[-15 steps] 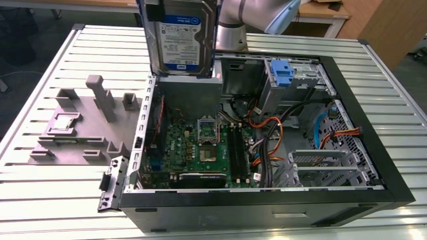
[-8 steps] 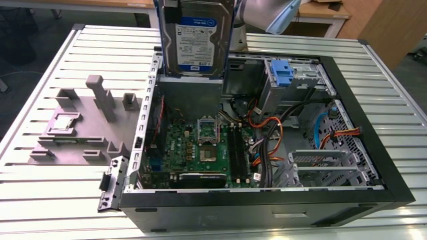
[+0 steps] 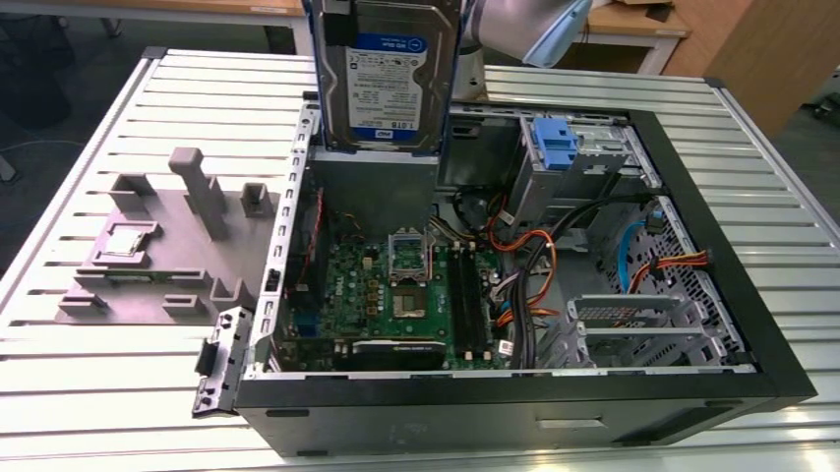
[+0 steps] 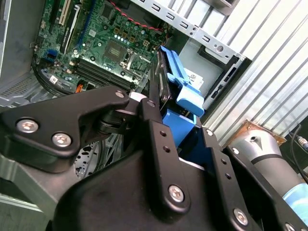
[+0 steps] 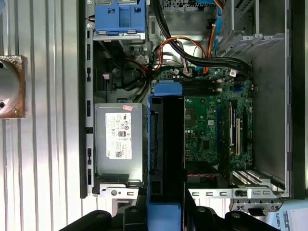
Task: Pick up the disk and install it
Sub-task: 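Pick up the disk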
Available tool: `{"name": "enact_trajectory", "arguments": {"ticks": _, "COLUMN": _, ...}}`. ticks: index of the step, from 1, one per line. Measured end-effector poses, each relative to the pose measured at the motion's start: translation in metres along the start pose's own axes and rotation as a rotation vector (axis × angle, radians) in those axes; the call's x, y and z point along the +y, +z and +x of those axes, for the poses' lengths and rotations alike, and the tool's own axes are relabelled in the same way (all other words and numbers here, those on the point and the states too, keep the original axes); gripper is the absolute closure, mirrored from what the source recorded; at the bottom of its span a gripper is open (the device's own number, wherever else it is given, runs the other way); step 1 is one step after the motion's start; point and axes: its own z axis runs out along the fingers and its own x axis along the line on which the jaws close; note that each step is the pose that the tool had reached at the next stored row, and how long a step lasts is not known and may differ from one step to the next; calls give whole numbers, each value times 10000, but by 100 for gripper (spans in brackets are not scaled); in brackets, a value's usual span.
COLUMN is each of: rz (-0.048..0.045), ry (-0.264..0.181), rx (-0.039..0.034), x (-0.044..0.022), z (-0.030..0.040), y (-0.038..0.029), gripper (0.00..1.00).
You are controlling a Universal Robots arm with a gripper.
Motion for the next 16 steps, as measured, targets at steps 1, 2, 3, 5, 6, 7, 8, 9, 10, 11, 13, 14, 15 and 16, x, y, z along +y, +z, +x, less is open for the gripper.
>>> {"name": "enact_trajectory", "arguments": {"ticks": 1, "rz": -1, "ry": 0, "rx": 1, "x": 0, "z": 0, "y": 0, "gripper": 63}}
{"name": "enact_trajectory", "arguments": {"ticks": 2, "rz": 0, "ry": 0, "rx": 0, "x": 0, "z": 0, "y": 0, "gripper": 63}}
{"name": "enact_trajectory", "arguments": {"ticks": 3, "rz": 0, "ry": 0, "rx": -1, "x": 1, "z": -1, "y": 0, "gripper": 63}}
{"name": "enact_trajectory", "arguments": {"ticks": 5, "rz": 0, "ry": -1, "rx": -7, "x": 5, "z": -20, "y": 1, "gripper": 63}}
{"name": "enact_trajectory", "arguments": {"ticks": 6, "rz": -1, "ry": 1, "rx": -9, "x": 7, "z": -36, "y": 1, "gripper": 63}}
{"name": "enact_trajectory", "arguments": {"ticks": 7, "rz": -1, "ry": 3, "rx": -13, "x": 12, "z": -45, "y": 2, "gripper": 63}}
{"name": "enact_trajectory", "arguments": {"ticks": 8, "rz": -3, "ry": 6, "rx": -14, "x": 26, "z": -47, "y": 5, "gripper": 63}}
{"name": "enact_trajectory", "arguments": {"ticks": 9, "rz": -1, "ry": 10, "rx": -15, "x": 52, "z": -47, "y": 6, "gripper": 63}}
{"name": "enact_trajectory", "arguments": {"ticks": 10, "rz": -1, "ry": 12, "rx": -16, "x": 82, "z": -47, "y": 7, "gripper": 63}}
{"name": "enact_trajectory", "arguments": {"ticks": 11, "rz": -1, "ry": 12, "rx": -16, "x": 116, "z": -45, "y": 8, "gripper": 63}}
{"name": "enact_trajectory", "arguments": {"ticks": 13, "rz": -1, "ry": 11, "rx": -15, "x": 185, "z": -43, "y": 10, "gripper": 63}}
{"name": "enact_trajectory", "arguments": {"ticks": 14, "rz": -2, "ry": 14, "rx": -15, "x": 220, "z": -41, "y": 10, "gripper": 63}}
{"name": "enact_trajectory", "arguments": {"ticks": 15, "rz": -1, "ry": 16, "rx": -16, "x": 254, "z": -40, "y": 10, "gripper": 63}}
{"name": "enact_trajectory", "arguments": {"ticks": 16, "rz": -1, "ry": 17, "rx": -16, "x": 288, "z": -38, "y": 10, "gripper": 63}}
